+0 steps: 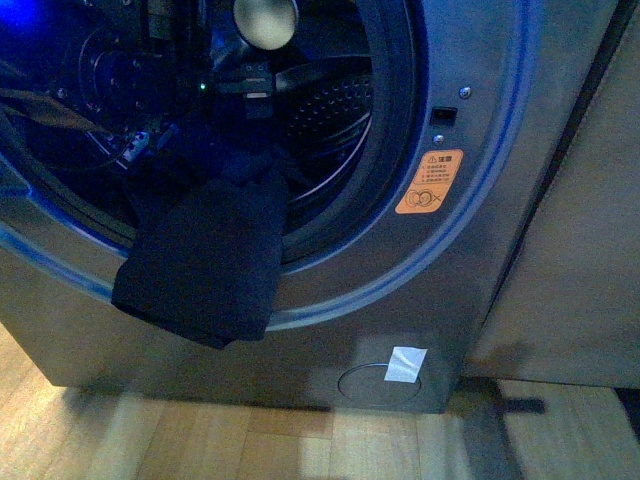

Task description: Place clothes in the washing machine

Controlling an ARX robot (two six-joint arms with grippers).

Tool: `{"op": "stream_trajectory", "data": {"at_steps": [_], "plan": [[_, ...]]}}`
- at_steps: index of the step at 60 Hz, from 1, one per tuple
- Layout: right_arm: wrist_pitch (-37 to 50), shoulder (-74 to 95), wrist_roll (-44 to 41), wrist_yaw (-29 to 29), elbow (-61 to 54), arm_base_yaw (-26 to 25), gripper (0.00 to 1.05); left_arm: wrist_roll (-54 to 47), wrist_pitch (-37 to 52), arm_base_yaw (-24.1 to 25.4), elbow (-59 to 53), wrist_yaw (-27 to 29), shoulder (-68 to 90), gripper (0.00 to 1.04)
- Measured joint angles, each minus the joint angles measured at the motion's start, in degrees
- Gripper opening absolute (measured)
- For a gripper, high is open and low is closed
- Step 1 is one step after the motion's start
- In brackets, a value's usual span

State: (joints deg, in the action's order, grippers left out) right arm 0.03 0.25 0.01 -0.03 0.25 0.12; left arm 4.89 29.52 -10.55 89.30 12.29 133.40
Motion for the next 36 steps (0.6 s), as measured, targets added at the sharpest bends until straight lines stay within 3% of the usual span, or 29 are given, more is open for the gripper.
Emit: {"op": "stream_trajectory", "data": {"at_steps": [17, 36], "plan": [[0.0, 0.0, 0.0, 0.0, 0.02, 0.0, 0.02, 0.15, 7.13, -0.28, -16.57, -3.52, -13.11, 0.98], [0.0, 0.0, 0.0, 0.0, 0.02, 0.0, 0.02, 1.6, 19.54, -1.05, -44.7, -10.29, -30.91, 0.98]]}}
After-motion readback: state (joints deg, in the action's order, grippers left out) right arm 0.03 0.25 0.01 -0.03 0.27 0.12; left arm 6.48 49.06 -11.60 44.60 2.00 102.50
